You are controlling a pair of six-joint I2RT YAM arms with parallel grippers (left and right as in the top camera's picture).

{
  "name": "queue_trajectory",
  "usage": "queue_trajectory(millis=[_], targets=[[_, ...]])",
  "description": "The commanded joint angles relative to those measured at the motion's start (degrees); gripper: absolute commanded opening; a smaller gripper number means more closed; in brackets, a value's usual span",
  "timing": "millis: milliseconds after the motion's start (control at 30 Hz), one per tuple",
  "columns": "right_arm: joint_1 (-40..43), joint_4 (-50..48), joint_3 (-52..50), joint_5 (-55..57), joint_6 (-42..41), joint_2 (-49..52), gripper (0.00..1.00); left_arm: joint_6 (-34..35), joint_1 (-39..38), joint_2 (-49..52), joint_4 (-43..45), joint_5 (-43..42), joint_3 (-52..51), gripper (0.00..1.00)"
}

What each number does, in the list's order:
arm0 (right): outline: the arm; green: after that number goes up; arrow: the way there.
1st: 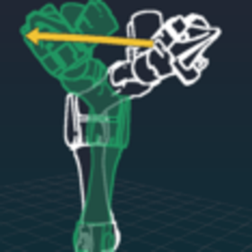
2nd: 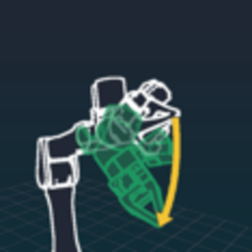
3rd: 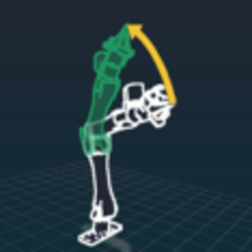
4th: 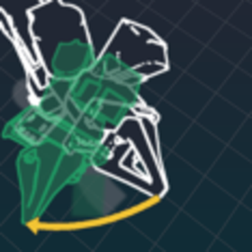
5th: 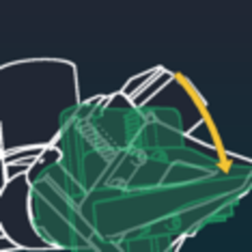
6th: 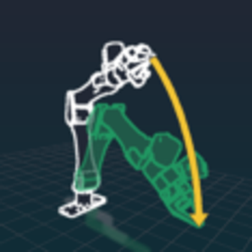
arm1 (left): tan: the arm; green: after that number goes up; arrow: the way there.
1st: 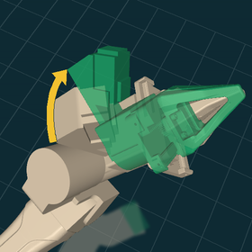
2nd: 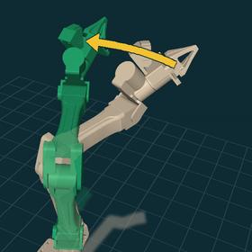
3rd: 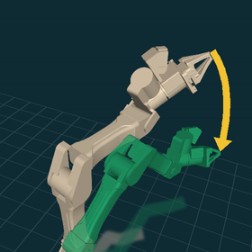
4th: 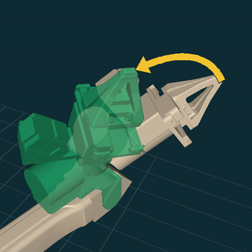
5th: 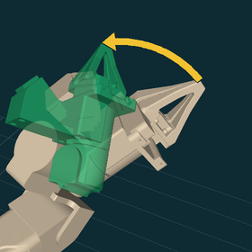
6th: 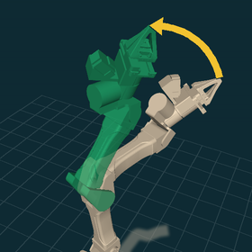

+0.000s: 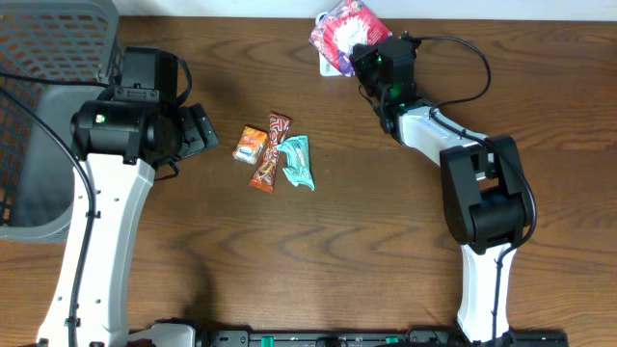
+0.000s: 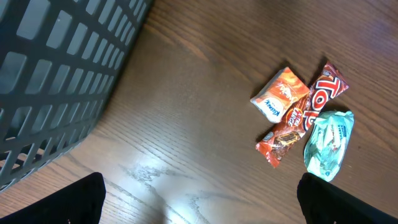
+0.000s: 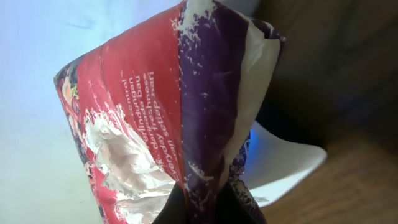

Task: Scan the item barcode
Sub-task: 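Hold the bag in front of the white scanner with the right gripper, then carry the bag to the right table edge and release it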

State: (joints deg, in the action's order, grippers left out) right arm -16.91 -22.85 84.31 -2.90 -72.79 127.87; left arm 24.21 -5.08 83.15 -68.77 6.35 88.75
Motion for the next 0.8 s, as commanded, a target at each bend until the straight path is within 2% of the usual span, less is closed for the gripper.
queue_trajectory(millis=[0,100,200,333,367,433,533,667,767], targets=[[1.05,-0.5,2.82,-2.4,3.58,-1.86,0.01,0.55,0.04,0.15,-0.2,0.33,0.2,0.98],[2.45,0.61,4.39,-4.79,7.37,-4.24,0.01,0.55,0.04,0.15,-0.2,0.33,0.2,0.98],[4.7,6.71,4.96,-3.21,10.36,-8.9,0.01,0.55,0.04,0.15,-0.2,0.33,0.2,0.98],[9.11,22.12,4.96,5.38,14.88,-16.92,0.01,0.55,0.04,0.15,-0.2,0.33,0.2,0.98],[11.37,29.27,4.94,9.9,15.02,-19.69,0.01,0.55,0.04,0.15,-0.2,0.33,0.2,0.98],[14.6,36.72,4.94,14.01,14.99,-22.25,0.01,0.55,0.04,0.15,-0.2,0.33,0.2,0.98],[20.57,45.38,4.94,15.91,14.82,-24.3,0.01,0.55,0.04,0.15,-0.2,0.33,0.2,0.98],[27.98,51.67,4.9,15.87,13.88,-23.78,0.01,0.55,0.04,0.15,-0.2,0.33,0.2,0.98],[32.3,52.5,4.83,15.34,13.27,-21.88,0.01,0.55,0.04,0.15,-0.2,0.33,0.2,0.98]])
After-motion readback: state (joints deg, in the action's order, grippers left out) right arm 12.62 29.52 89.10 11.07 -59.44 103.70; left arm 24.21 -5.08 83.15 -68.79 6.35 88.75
